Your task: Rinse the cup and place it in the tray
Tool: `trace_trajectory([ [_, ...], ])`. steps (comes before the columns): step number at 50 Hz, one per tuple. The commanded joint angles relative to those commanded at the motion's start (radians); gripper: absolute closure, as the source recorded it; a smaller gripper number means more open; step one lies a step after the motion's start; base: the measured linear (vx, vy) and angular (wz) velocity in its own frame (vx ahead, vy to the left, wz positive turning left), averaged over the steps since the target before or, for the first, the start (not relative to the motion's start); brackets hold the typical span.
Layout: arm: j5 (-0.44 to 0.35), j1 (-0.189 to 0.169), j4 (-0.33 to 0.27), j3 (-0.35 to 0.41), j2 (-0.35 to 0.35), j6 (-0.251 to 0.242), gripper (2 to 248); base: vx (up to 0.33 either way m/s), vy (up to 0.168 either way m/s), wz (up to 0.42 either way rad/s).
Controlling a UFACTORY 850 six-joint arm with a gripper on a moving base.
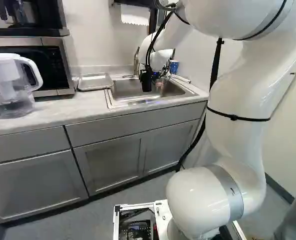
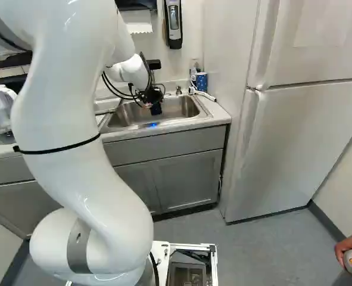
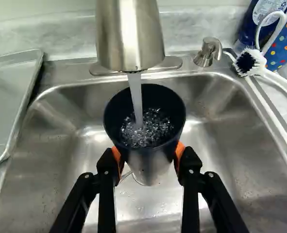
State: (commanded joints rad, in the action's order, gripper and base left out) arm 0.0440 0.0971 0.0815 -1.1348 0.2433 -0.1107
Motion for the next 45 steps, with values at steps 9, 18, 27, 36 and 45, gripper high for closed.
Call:
trace_trajectory([
  [9, 0.0, 0.0, 0.0, 0.0, 0.0, 0.0, 129, 0.0, 0.0, 0.0],
  [18, 0.0, 0.0, 0.0, 0.0, 0.0, 0.0, 129, 0.0, 0.0, 0.0],
  [27, 0.0, 0.0, 0.0, 0.0, 0.0, 0.0, 129, 0.0, 0.0, 0.0],
  [36, 0.0, 0.0, 0.0, 0.0, 0.0, 0.0, 129, 0.0, 0.0, 0.0],
  [45, 0.0, 0.0, 0.0, 0.0, 0.0, 0.0, 129, 0.0, 0.0, 0.0],
])
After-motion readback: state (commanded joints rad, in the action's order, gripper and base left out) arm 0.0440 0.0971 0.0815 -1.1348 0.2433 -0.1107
